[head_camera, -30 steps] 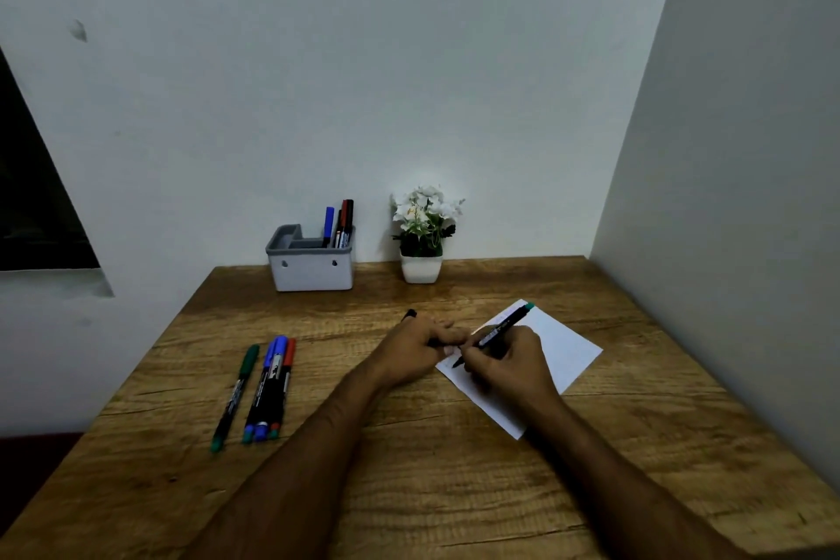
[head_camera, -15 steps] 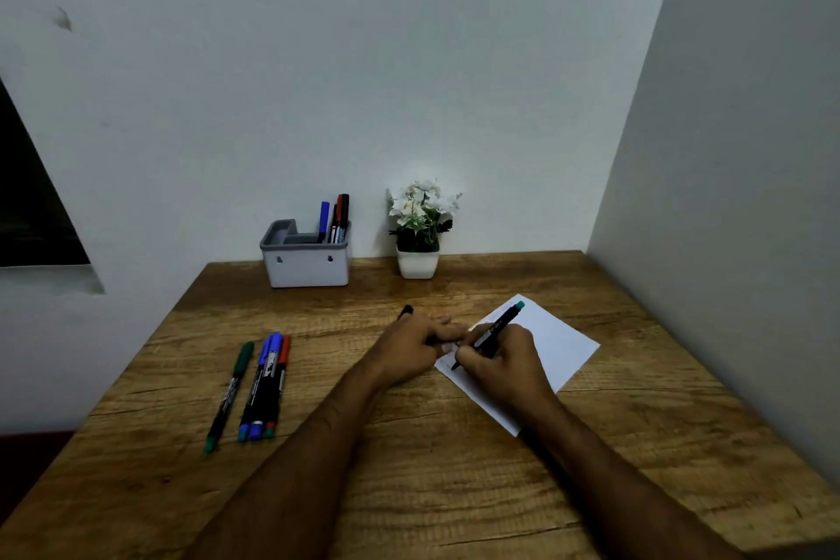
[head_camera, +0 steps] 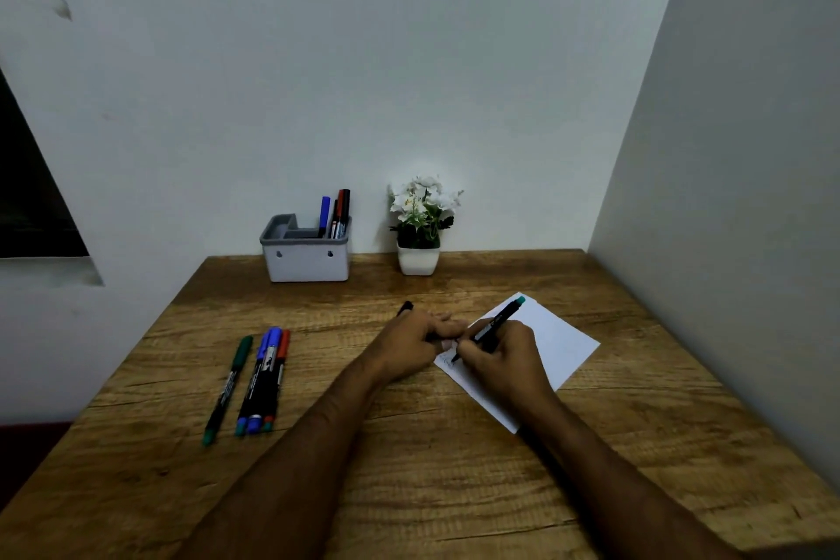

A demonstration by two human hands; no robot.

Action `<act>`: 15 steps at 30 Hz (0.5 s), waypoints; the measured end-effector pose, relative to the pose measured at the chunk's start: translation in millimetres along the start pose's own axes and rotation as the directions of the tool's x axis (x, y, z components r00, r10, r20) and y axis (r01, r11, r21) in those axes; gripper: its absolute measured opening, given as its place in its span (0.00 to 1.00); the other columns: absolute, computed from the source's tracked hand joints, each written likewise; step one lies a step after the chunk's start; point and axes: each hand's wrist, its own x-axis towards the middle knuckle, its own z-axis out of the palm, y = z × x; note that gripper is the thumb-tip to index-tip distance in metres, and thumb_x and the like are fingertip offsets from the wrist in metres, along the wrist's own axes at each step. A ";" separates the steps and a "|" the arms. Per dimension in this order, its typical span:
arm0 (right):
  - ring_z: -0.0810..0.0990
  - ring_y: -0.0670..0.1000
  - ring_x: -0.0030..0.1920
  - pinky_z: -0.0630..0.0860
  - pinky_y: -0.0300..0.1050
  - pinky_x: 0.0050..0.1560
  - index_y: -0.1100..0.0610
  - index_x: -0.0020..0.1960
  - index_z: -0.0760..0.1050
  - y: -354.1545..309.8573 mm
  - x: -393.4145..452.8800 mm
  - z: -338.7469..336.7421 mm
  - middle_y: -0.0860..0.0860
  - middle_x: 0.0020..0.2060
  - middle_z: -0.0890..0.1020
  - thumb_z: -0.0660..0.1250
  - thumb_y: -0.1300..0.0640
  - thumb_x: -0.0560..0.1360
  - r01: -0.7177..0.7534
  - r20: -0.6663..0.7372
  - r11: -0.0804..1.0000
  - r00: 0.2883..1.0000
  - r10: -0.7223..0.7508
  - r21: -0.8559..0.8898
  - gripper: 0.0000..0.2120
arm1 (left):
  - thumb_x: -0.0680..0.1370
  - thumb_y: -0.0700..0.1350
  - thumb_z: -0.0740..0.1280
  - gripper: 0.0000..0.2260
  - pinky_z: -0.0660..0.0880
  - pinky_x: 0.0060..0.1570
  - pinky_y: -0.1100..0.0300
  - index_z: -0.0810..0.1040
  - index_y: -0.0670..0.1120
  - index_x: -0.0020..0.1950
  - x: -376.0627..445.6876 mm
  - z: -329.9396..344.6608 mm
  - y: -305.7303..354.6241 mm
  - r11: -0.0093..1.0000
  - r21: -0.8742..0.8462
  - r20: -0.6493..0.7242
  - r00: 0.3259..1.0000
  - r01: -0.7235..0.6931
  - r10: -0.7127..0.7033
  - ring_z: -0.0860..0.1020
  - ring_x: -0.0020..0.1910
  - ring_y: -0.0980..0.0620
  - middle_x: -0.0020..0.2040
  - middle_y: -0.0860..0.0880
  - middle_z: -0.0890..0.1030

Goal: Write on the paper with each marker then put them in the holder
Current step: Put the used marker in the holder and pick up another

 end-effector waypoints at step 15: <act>0.83 0.45 0.33 0.72 0.33 0.31 0.58 0.39 0.83 2.0 1.7 0.2 0.49 0.31 0.84 0.71 0.59 0.75 -0.026 -0.047 1.000 0.999 0.026 0.001 0.07 | 0.79 0.36 0.66 0.19 0.62 0.74 0.54 0.78 0.54 0.66 -1.7 1.1 -0.1 0.999 -0.032 -0.007 1.000 -0.006 0.006 0.66 0.73 0.58 0.68 0.55 0.76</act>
